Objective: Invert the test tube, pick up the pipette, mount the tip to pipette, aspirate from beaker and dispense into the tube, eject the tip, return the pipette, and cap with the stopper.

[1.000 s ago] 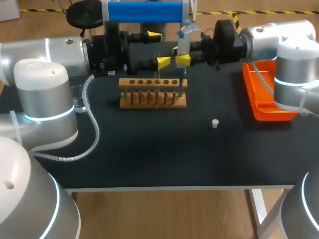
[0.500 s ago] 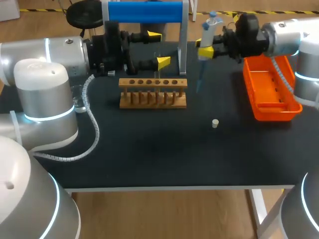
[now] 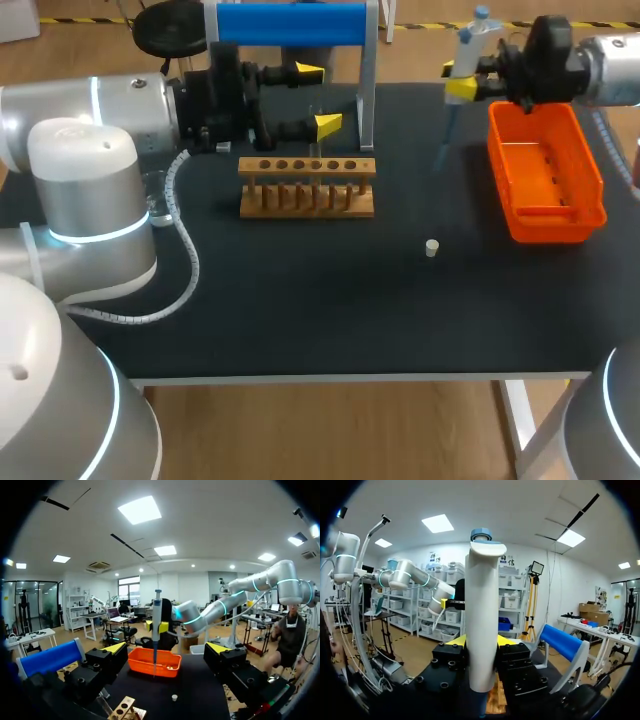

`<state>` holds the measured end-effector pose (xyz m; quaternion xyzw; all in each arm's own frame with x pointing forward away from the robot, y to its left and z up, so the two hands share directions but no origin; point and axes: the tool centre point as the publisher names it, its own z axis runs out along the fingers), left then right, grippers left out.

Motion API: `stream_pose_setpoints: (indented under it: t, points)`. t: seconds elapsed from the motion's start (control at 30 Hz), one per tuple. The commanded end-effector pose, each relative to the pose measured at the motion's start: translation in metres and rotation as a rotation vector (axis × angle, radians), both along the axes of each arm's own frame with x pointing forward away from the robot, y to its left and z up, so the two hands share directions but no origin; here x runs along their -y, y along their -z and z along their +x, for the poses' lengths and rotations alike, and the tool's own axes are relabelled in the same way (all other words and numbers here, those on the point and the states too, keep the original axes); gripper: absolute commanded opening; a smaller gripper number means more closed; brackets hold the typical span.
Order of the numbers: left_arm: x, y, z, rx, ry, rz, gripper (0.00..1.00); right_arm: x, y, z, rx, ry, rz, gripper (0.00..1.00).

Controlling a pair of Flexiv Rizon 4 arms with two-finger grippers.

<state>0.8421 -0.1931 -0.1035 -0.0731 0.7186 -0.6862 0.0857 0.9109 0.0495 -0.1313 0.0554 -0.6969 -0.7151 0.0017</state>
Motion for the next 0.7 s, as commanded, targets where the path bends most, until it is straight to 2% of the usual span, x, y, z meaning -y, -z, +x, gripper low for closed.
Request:
stream_pose_setpoints:
  t: [0.03, 0.37, 0.7]
  points:
    - [0.001, 0.001, 0.000, 0.001, -0.002, -0.002, 1.00, 0.020, -0.002, -0.006, 0.000, 0.029, -0.006, 0.00]
    - [0.001, 0.001, 0.000, 0.001, -0.002, -0.002, 1.00, 0.067, -0.009, -0.006, -0.001, 0.121, 0.002, 0.00]
    - [0.001, 0.001, 0.000, 0.001, -0.002, -0.002, 1.00, 0.109, -0.012, -0.008, 0.000, 0.165, 0.012, 0.00]
